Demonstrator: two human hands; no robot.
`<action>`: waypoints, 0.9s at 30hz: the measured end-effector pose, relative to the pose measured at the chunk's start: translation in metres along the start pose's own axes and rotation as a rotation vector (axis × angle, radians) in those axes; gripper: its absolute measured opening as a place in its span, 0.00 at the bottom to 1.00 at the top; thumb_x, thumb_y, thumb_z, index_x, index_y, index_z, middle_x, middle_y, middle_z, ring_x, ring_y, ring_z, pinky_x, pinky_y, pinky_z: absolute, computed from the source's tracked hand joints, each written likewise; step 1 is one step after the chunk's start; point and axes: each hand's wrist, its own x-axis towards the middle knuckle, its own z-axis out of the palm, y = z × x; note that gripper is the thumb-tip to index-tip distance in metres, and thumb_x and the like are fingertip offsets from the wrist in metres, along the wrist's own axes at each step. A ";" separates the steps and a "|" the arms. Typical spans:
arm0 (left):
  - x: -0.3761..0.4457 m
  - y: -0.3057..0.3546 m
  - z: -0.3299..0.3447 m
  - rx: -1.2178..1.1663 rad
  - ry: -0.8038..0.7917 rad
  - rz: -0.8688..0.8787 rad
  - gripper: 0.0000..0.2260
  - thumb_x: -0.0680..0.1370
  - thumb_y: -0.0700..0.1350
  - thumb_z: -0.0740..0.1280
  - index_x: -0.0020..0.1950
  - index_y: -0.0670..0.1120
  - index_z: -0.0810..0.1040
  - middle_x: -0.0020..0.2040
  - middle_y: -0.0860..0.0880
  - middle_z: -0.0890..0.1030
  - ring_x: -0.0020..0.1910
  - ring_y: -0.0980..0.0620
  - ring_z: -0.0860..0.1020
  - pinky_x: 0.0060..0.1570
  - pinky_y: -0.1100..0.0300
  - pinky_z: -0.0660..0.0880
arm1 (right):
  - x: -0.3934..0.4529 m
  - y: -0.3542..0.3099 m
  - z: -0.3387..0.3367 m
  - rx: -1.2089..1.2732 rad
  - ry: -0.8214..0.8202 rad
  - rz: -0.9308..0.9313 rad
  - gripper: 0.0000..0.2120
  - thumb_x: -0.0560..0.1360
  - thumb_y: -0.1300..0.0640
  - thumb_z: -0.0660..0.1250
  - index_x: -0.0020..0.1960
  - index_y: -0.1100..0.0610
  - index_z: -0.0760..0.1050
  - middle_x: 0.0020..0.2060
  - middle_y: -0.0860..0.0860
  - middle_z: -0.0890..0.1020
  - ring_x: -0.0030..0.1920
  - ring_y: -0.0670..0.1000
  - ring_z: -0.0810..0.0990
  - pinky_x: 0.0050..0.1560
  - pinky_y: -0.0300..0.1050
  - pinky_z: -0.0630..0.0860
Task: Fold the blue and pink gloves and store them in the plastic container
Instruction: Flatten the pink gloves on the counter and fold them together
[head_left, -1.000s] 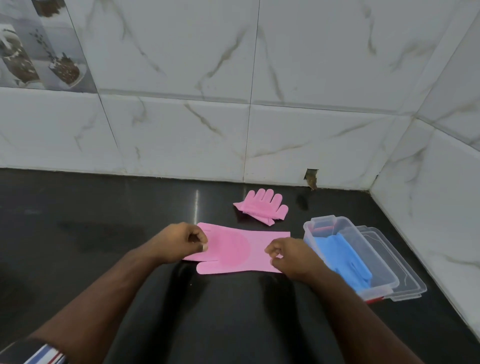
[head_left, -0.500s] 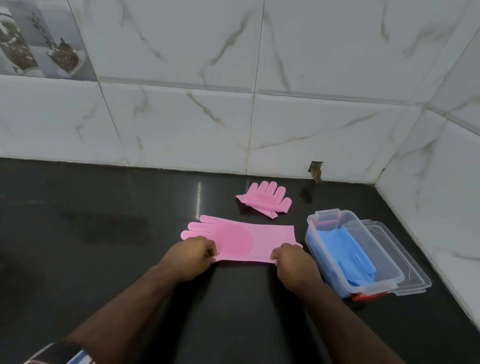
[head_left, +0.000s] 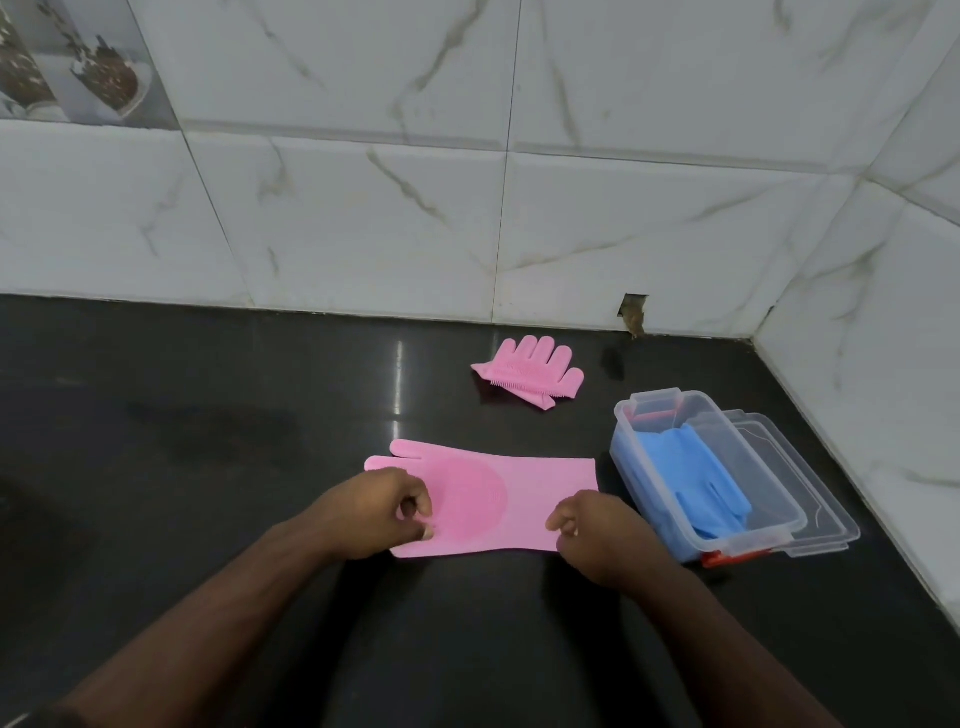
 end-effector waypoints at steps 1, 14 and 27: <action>0.002 0.002 0.001 0.012 0.035 0.009 0.09 0.73 0.57 0.71 0.52 0.59 0.78 0.51 0.60 0.78 0.48 0.61 0.76 0.51 0.61 0.76 | 0.001 -0.001 -0.001 0.008 0.034 -0.008 0.13 0.75 0.56 0.68 0.58 0.46 0.79 0.59 0.44 0.78 0.55 0.46 0.78 0.61 0.40 0.76; 0.008 0.009 0.025 0.080 0.007 0.031 0.22 0.73 0.61 0.69 0.66 0.59 0.75 0.63 0.59 0.73 0.63 0.55 0.71 0.62 0.55 0.72 | 0.005 0.008 0.002 -0.105 0.066 0.063 0.20 0.74 0.53 0.70 0.65 0.46 0.74 0.65 0.46 0.74 0.58 0.47 0.77 0.62 0.40 0.75; 0.012 0.024 0.022 -0.057 -0.028 0.052 0.10 0.77 0.52 0.69 0.57 0.53 0.82 0.53 0.58 0.81 0.51 0.60 0.78 0.51 0.66 0.73 | 0.012 0.018 -0.009 -0.248 -0.067 0.173 0.10 0.77 0.53 0.68 0.56 0.54 0.78 0.49 0.50 0.82 0.49 0.49 0.82 0.58 0.42 0.79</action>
